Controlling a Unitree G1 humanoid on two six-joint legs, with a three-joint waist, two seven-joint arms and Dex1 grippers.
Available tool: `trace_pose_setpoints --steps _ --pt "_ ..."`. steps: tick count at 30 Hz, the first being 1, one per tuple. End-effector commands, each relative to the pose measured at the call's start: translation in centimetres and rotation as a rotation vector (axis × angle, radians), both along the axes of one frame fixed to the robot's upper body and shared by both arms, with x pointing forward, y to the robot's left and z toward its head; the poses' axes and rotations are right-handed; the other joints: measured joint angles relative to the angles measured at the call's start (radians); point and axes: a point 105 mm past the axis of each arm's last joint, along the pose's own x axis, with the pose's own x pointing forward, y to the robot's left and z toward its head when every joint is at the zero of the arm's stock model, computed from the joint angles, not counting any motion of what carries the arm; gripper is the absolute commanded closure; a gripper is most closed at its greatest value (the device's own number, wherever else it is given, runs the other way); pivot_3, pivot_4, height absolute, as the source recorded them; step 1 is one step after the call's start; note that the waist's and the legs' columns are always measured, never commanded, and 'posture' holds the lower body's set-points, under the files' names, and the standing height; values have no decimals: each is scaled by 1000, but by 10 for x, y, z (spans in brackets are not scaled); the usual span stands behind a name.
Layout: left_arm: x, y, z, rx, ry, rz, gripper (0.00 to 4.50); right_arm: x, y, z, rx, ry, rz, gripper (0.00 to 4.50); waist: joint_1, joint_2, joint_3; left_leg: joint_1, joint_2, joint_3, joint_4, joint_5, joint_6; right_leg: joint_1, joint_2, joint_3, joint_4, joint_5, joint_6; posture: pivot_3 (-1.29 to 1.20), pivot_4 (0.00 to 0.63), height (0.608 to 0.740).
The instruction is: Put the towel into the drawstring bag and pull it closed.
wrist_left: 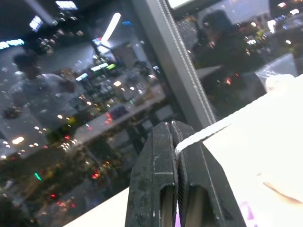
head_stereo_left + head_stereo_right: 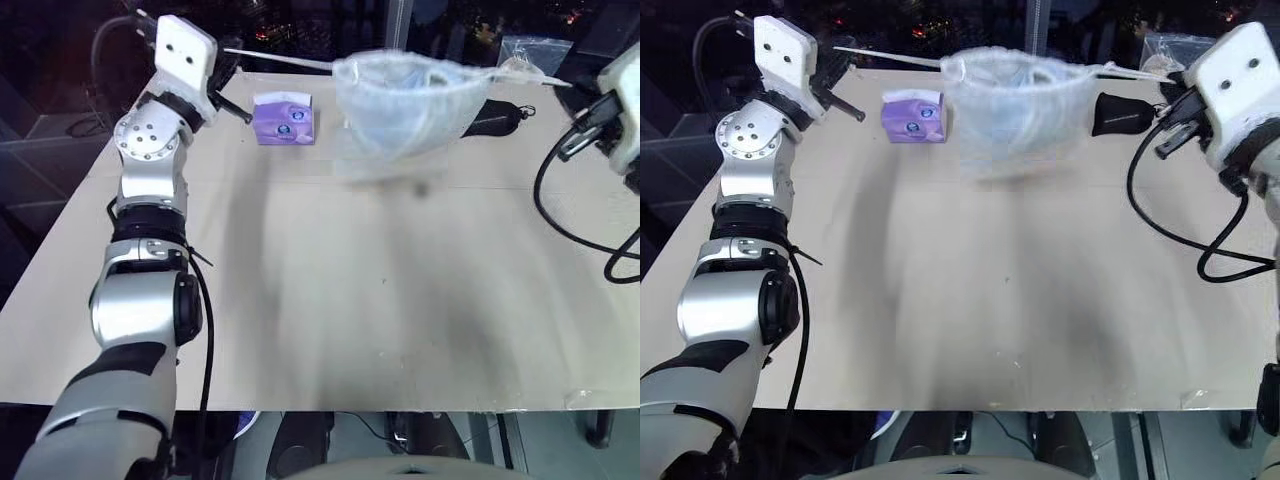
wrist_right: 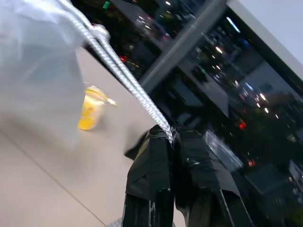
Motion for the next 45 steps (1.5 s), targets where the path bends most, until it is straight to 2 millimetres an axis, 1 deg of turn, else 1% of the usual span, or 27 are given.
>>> trace_pose_setpoints --steps 1,2,3,4,5,6,7,8,9,11,12,13,14,16,17,19,22,26,29,30,31,34,35,36,41,43,45 --pt "8 -10 -1 30 79 -27 4438 -2 5 -16 -38 30 7 4500 6 -2 -2 -2 0 0 0 0 0 -2 0 0 0 0 0 0 150 740" --pt "8 -9 -10 40 88 -29 4438 -5 6 -38 -141 63 13 4500 14 -6 -9 -1 0 -2 0 1 -1 1 0 -3 0 0 0 0 150 740" --pt "4 -9 -2 13 49 -53 4438 -9 5 -28 -112 29 11 4500 12 -7 -10 5 1 -3 -2 0 0 8 0 -5 -4 -1 1 0 150 740" --pt "-4 -6 21 -15 -44 -54 4438 -12 -7 11 2 -92 -49 4500 8 -2 -6 9 1 -2 -3 0 0 13 0 -5 -5 -2 2 0 150 740" --pt "-7 -3 30 -45 -70 -54 4438 -17 -10 27 29 -140 -60 4500 1 1 -3 9 0 1 -3 -1 0 12 -1 -1 -4 -2 2 0 150 740" --pt "-1 -7 13 -11 18 -70 4438 -15 -6 14 16 -76 -38 4500 -1 6 1 7 0 2 -2 -1 0 7 -2 3 -3 -1 2 0 150 740" --pt "6 -12 -15 48 135 -88 4438 -12 -1 -11 -30 10 -13 4500 0 5 0 -4 -2 1 0 1 -1 -4 -2 6 0 2 5 0 150 740" --pt "8 -15 -42 137 202 -92 4438 -10 2 -41 -93 89 10 4500 3 3 -2 -3 -2 1 1 2 -3 -3 -2 6 0 3 6 0 150 740" --pt "5 -17 -39 115 162 -110 4438 -8 -6 -47 -95 96 -28 4500 9 -3 -9 1 -1 1 1 2 -2 3 -2 0 -2 2 6 0 150 740" --pt "-1 -10 -9 43 38 -84 4438 -9 -23 -9 10 -21 -100 4500 9 -4 -9 6 1 0 -2 0 1 8 0 -1 -5 2 5 0 150 740" --pt "-1 -6 -2 21 23 -67 4438 -12 -29 6 39 -62 -118 4500 8 -3 -8 6 1 0 -1 0 1 8 0 -1 -4 2 5 0 150 740" --pt "2 -1 -8 40 55 -39 4438 -14 -35 10 14 -74 -145 4500 7 1 -4 4 1 0 -1 0 1 7 0 0 -4 2 5 0 150 740" --pt "4 8 -17 47 86 -1 4438 -13 -45 4 -25 -51 -187 4500 8 1 -3 -3 0 2 2 0 0 -1 0 2 -2 3 4 0 150 740" --pt "9 44 -32 2 140 157 4438 -11 -84 -13 -73 1 -359 4500 13 0 -5 -1 0 2 3 0 1 1 0 3 -2 5 5 0 150 740" --pt "8 68 -35 -67 154 255 4438 -13 -107 -12 -44 -4 -454 4500 12 -2 -7 2 0 1 2 0 1 4 0 1 -3 4 5 0 150 740" --pt "4 100 -35 -155 150 384 4438 -19 -137 -8 -7 -38 -583 4500 9 -2 -7 4 1 1 1 0 1 6 1 1 -4 4 5 0 150 740" --pt "-1 121 -33 -234 127 467 4438 -25 -159 1 1 -99 -684 4500 10 0 -6 4 0 3 1 0 1 5 0 3 -3 4 5 0 150 740" --pt "-3 126 -31 -288 120 476 4438 -29 -168 16 0 -176 -728 4500 10 0 -6 3 0 2 1 0 1 4 0 3 -2 4 5 0 150 740" --pt "-1 111 -23 -290 84 386 4438 -26 -159 18 2 -185 -668 4500 11 0 -6 3 0 2 1 1 -1 4 0 2 -3 4 5 0 150 740" --pt "1 98 -22 -298 86 303 4438 -23 -148 13 9 -161 -598 4500 11 0 -6 3 0 2 1 1 -1 4 0 2 -3 4 5 0 150 740" --pt "4 79 -27 -298 117 188 4438 -19 -128 2 11 -103 -477 4500 12 0 -6 2 0 2 1 1 -2 4 0 2 -3 4 5 0 150 740" --pt "1 13 -67 -168 228 -145 4438 -24 -60 -48 20 105 -118 4500 16 1 -8 3 0 1 1 2 -3 7 0 0 -4 4 5 0 150 740" --pt "-4 -8 -86 -141 278 -234 4438 -27 -42 -69 25 173 -51 4500 15 2 -9 3 0 1 0 2 -3 7 0 0 -4 4 5 0 150 740" --pt "-9 -21 -98 -131 310 -289 4438 -30 -33 -81 30 215 -17 4500 14 3 -9 4 0 1 1 3 -3 8 0 0 -4 4 5 0 150 740" --pt "-36 -73 -155 -18 501 -461 4438 -41 4 -142 29 416 93 4500 -2 2 -8 1 0 1 6 0 1 6 0 2 -2 4 5 0 150 740" --pt "-44 -81 -166 -1 543 -494 4438 -45 8 -159 8 473 110 4500 -5 3 -8 4 0 0 6 0 1 8 1 2 -2 4 4 0 150 740" --pt "-51 -84 -169 4 576 -532 4438 -47 9 -166 15 482 115 4500 -5 3 -8 10 1 0 6 0 1 14 1 2 -1 4 4 0 150 740"
